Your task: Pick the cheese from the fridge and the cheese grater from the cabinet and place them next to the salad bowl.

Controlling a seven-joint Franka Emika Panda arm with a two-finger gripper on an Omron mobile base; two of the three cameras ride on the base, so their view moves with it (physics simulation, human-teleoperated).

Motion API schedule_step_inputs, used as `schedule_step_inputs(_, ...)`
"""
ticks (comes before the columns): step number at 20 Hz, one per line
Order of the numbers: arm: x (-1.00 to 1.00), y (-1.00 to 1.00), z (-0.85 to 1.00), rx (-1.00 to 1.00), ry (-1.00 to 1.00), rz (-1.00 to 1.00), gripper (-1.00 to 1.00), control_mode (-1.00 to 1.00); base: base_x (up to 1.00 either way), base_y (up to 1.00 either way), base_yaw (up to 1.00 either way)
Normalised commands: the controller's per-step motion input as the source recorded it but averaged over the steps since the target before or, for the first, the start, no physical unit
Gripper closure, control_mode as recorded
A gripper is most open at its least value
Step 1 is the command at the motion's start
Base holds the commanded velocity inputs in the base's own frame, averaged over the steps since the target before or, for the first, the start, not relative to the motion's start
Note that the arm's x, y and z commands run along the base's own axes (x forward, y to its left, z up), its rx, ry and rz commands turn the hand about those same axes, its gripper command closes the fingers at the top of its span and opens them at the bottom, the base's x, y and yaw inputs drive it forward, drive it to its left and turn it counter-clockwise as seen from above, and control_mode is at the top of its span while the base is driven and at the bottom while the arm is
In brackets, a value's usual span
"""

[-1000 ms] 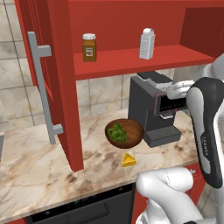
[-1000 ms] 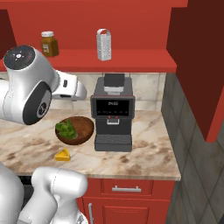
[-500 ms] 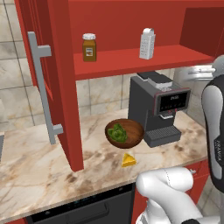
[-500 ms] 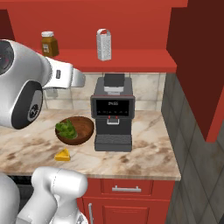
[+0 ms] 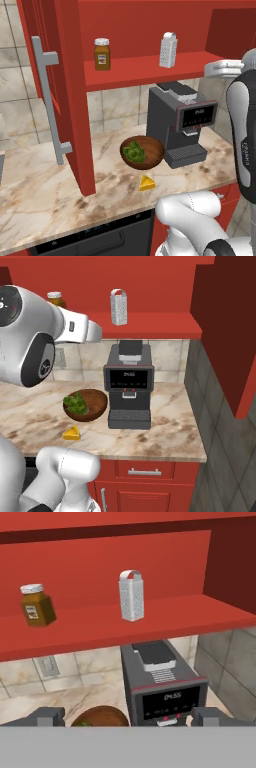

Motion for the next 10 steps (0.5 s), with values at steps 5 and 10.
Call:
schedule_step_inputs(5, 0.59, 0.0, 0.0, 0.0, 0.0, 0.0, -1.0, -1.0, 0.0, 0.0, 0.0)
schedule_step_inputs(10, 0.34, 0.0, 0.0, 0.0, 0.0, 0.0, -1.0, -1.0, 0.0, 0.0, 0.0)
